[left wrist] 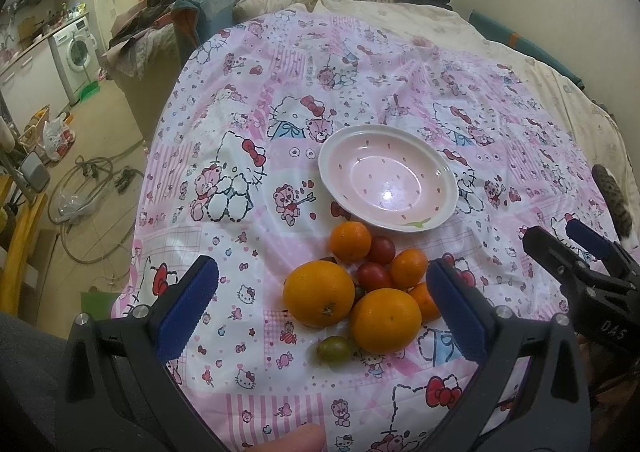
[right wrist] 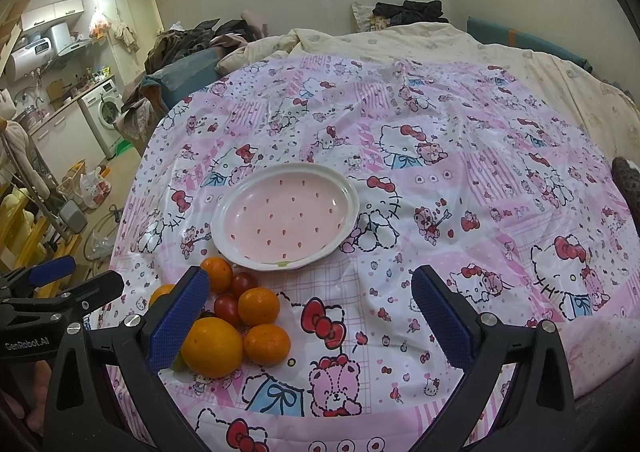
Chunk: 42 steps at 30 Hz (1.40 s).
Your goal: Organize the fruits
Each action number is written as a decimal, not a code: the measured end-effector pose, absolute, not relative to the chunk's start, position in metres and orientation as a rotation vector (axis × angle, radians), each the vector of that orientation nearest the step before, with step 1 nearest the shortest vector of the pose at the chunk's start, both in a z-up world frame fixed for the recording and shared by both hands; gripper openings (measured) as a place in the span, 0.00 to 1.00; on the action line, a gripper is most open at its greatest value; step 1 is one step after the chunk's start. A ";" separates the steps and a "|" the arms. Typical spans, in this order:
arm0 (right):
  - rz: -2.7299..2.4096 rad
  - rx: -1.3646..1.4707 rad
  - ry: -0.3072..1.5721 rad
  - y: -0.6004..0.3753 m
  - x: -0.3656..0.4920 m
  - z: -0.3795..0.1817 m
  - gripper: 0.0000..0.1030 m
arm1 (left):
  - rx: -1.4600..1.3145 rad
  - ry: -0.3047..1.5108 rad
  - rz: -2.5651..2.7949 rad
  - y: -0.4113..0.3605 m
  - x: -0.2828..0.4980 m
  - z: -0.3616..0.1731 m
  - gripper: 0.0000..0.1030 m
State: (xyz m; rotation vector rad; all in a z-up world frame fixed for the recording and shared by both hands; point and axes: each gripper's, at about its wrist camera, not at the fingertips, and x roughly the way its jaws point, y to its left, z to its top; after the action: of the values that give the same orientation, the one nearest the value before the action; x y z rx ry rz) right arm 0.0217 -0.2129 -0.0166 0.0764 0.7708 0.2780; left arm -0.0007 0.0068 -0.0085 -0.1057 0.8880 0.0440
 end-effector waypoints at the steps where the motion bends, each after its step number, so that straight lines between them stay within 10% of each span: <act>1: 0.277 0.077 0.771 -0.213 0.022 -0.016 1.00 | -0.106 0.888 0.043 0.008 -0.001 -0.009 1.00; 42: 0.274 0.086 0.776 -0.216 0.023 -0.021 1.00 | -0.106 0.891 0.046 0.007 0.000 -0.008 1.00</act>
State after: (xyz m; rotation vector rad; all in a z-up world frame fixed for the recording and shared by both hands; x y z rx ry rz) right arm 0.0233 -0.2159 -0.0207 0.0857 0.7756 0.2745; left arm 0.0000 0.0066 -0.0081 -0.1059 0.8910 0.0459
